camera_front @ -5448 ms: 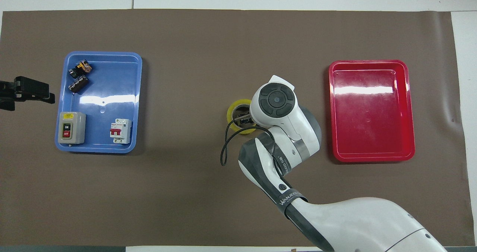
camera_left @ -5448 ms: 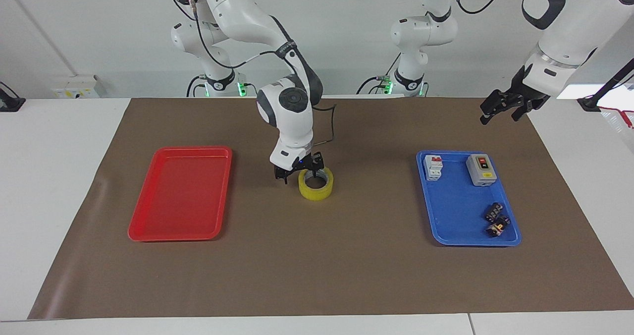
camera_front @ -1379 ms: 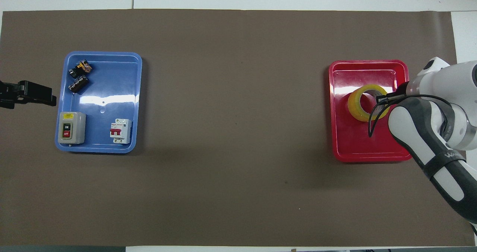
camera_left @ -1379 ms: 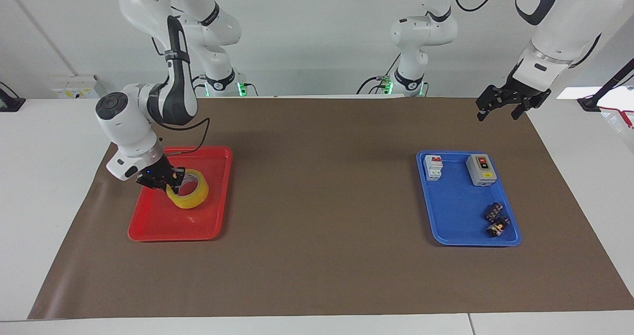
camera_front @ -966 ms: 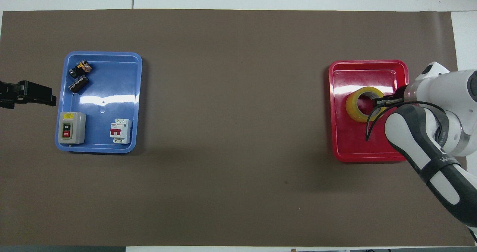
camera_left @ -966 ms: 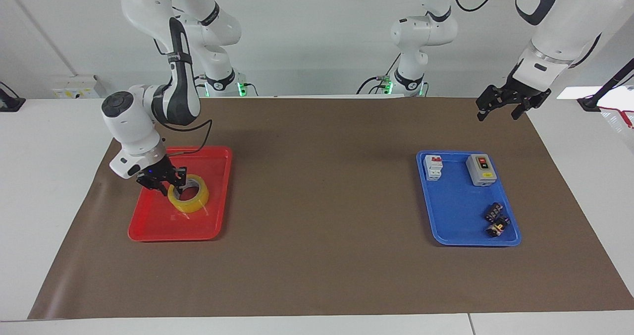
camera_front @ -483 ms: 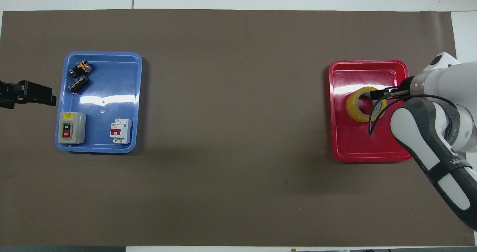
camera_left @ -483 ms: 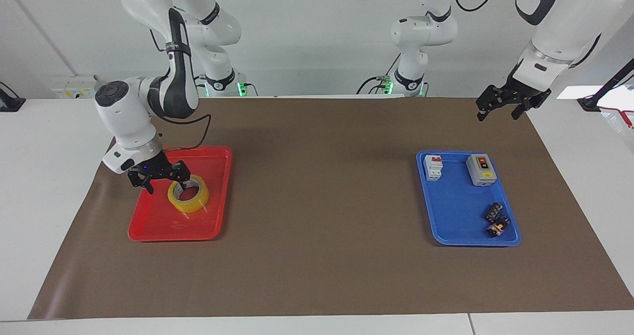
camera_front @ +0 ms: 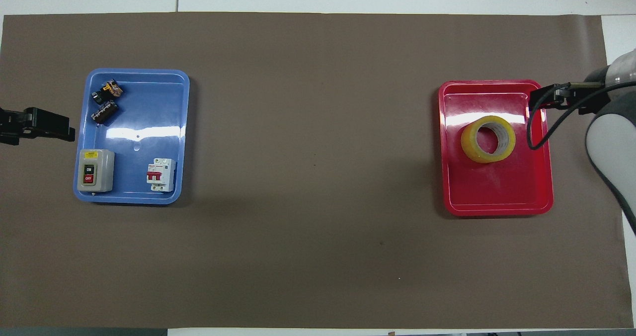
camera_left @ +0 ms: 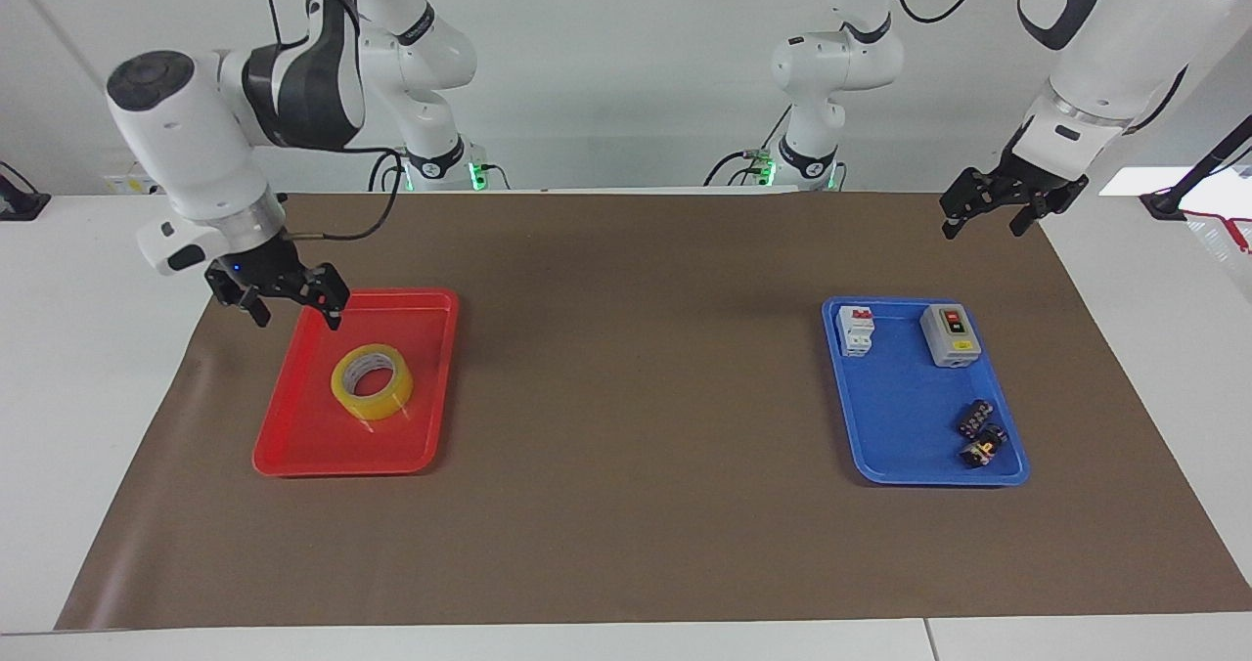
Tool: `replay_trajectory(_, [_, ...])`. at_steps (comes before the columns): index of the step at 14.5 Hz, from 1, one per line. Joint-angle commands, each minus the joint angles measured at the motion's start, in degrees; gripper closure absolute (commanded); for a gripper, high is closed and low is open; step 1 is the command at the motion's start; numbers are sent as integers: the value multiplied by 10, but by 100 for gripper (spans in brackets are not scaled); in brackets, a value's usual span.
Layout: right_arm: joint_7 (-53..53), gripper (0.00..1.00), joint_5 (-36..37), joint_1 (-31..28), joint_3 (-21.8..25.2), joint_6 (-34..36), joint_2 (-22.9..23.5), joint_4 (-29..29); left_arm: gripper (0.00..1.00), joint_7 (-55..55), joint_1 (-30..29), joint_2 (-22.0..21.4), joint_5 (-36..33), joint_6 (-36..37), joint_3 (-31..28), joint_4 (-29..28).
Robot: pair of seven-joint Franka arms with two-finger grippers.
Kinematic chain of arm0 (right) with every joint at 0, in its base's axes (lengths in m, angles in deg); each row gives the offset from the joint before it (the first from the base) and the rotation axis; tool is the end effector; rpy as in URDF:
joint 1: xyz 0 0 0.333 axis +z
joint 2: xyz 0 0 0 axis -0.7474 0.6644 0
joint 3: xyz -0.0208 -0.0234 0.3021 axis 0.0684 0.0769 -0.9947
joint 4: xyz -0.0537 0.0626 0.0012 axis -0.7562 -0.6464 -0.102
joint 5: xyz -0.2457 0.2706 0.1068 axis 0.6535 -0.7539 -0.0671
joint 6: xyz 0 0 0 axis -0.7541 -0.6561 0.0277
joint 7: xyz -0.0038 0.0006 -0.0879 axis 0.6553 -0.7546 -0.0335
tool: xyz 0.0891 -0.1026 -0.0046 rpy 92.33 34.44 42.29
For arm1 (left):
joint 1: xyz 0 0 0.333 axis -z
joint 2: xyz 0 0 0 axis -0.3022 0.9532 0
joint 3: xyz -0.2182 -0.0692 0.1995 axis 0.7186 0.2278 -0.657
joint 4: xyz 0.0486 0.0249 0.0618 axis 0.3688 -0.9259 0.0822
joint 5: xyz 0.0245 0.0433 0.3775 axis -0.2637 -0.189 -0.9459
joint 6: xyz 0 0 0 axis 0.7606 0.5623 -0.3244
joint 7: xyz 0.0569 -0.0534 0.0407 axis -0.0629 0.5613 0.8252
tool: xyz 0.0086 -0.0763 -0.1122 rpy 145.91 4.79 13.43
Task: Place and move tape with both arms
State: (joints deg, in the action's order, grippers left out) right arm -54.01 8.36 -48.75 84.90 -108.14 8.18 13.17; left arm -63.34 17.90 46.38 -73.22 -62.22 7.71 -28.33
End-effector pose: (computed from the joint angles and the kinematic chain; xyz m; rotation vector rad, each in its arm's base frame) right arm 0.5712 -0.0320 0.5044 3.1185 -0.1627 0.1046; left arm 0.5293 -0.0194 0.5660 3.1199 -0.0436 -0.0316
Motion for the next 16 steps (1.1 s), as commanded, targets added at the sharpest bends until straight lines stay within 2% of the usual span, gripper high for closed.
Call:
replay_trajectory(1, [14, 0, 7, -5, -2, 95, -20, -60, 0, -4, 0, -12, -11, 3, -1, -7])
replay_trajectory(5, [14, 0, 6, -5, -2, 201, -32, -138, 0, -4, 0, -12, -11, 3, -1, -7])
replay_trajectory(16, [-8, 0, -2, -9, 0, 217, -32, -144, 0, -4, 0, -12, -11, 3, -1, -7])
